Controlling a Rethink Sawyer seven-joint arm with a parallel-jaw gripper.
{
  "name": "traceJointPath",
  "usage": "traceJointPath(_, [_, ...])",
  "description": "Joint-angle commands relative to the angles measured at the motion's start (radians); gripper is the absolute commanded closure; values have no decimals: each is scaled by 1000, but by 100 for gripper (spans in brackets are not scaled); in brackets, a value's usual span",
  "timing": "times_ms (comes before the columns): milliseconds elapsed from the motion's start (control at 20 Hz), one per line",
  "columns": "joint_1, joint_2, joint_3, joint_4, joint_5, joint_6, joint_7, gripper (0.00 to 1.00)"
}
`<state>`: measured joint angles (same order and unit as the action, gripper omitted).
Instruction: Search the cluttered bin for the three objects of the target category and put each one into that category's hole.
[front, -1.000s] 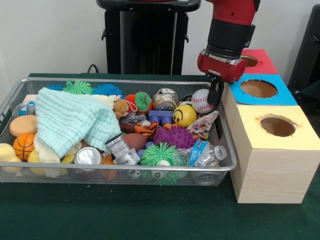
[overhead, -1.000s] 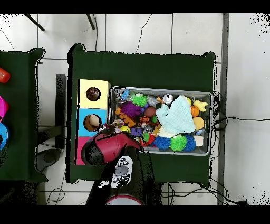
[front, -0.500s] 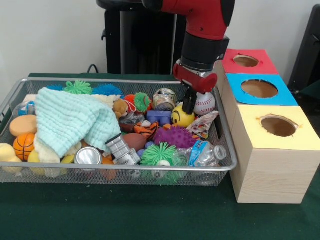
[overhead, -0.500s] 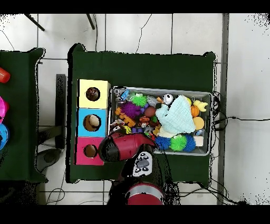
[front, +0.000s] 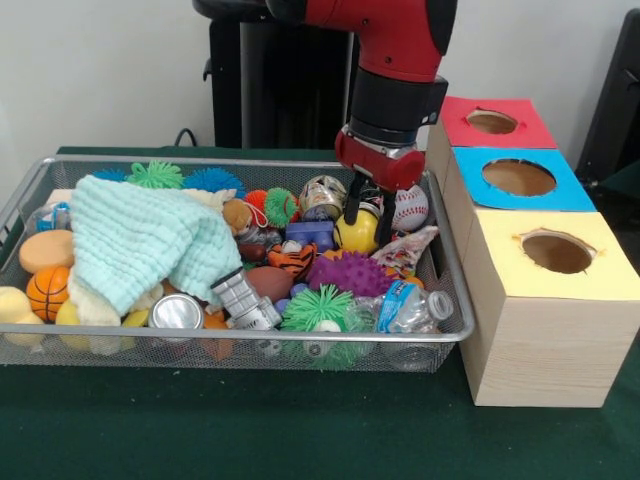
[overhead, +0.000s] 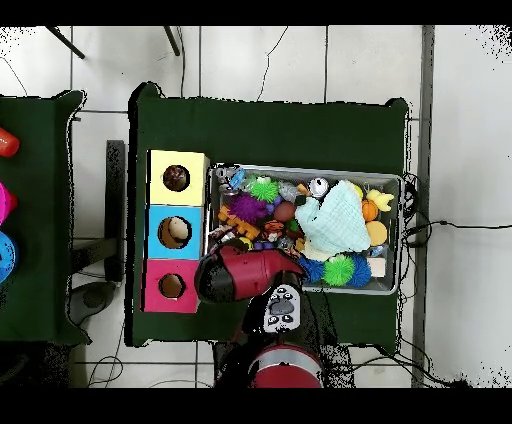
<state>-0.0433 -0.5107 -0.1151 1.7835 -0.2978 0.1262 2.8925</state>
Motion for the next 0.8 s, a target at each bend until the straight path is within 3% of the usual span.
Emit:
traceJointPath(50, [-15,61,43,-40,-27,-9,-18,0])
traceJointPath(800, [14,-24,67,-5,25,84,0,0])
